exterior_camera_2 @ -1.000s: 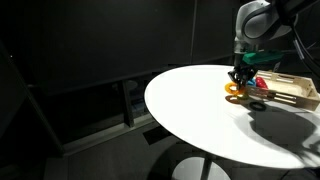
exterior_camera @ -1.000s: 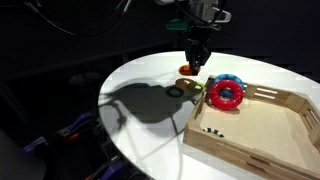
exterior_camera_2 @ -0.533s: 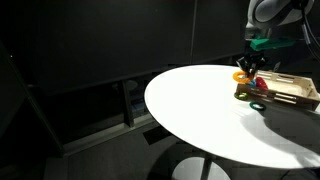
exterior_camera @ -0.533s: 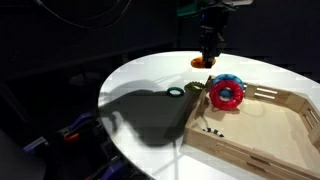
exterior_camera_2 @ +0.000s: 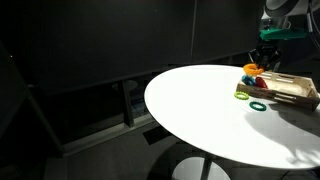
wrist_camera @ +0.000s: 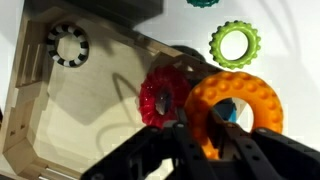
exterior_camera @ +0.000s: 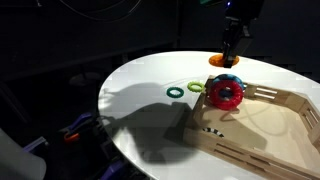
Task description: Move the orange ring from the table to the tray
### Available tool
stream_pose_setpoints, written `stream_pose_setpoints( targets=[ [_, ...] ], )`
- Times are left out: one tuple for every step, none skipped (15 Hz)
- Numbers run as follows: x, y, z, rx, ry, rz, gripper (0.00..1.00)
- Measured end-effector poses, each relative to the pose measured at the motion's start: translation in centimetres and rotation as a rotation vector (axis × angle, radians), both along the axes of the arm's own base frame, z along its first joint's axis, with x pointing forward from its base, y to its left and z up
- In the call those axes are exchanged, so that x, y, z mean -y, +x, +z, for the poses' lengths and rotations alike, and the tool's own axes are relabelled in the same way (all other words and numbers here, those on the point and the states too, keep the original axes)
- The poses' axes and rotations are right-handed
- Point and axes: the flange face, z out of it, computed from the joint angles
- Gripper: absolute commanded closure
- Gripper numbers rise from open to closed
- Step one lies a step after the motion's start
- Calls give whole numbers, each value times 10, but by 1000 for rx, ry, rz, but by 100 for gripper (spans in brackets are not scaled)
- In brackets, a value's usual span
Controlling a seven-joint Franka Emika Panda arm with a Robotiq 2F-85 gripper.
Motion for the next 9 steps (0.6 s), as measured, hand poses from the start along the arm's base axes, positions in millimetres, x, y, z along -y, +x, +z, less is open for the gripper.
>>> stream_pose_setpoints(
  targets=[
    [7, -2, 1, 2, 7, -25, 37],
    [12, -3, 2, 3, 14, -45, 30],
    [16, -5, 3, 6, 22, -63, 22],
    [19, -5, 3, 8, 31, -76, 13],
    [20, -6, 4, 8, 41, -86, 6],
    [20, -7, 4, 2, 61, -88, 0],
    [17, -8, 3, -9, 93, -74, 0],
    [14, -9, 4, -21, 131, -44, 0],
    [9, -11, 4, -35, 168, -5, 0]
  ],
)
